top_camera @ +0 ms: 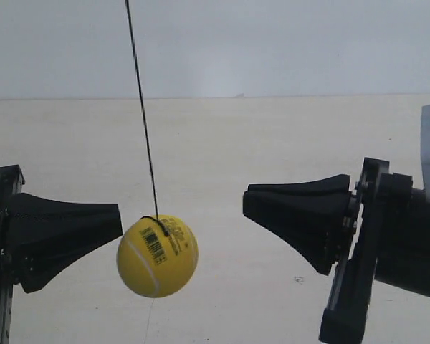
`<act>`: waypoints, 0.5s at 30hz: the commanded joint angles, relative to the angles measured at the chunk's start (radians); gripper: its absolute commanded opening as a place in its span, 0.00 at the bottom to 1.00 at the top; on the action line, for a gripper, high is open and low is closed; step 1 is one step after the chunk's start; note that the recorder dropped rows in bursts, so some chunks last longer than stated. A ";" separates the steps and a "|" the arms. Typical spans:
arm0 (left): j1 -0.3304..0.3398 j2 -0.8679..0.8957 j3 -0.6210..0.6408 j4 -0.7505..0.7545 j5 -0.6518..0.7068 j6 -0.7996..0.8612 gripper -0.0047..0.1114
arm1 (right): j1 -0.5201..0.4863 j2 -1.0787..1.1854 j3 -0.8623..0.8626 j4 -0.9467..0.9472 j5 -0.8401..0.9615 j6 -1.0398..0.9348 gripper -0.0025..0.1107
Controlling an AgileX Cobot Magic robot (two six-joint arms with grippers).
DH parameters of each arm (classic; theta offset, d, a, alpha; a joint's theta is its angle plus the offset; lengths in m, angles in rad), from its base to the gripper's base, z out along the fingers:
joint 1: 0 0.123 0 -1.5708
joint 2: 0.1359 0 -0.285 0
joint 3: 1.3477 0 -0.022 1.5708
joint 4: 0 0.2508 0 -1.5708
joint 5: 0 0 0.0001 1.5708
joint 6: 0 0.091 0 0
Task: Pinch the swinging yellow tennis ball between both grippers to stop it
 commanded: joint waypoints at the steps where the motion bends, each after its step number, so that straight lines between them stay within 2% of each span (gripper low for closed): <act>1: -0.005 0.002 -0.006 0.018 -0.010 -0.015 0.08 | -0.001 0.000 -0.005 -0.013 0.001 0.026 0.02; 9: -0.017 0.002 -0.006 0.059 -0.010 -0.038 0.08 | -0.001 0.000 -0.005 -0.163 -0.014 0.127 0.02; 15: -0.098 0.002 -0.006 0.024 -0.010 -0.022 0.08 | -0.001 0.000 -0.005 -0.169 -0.029 0.137 0.02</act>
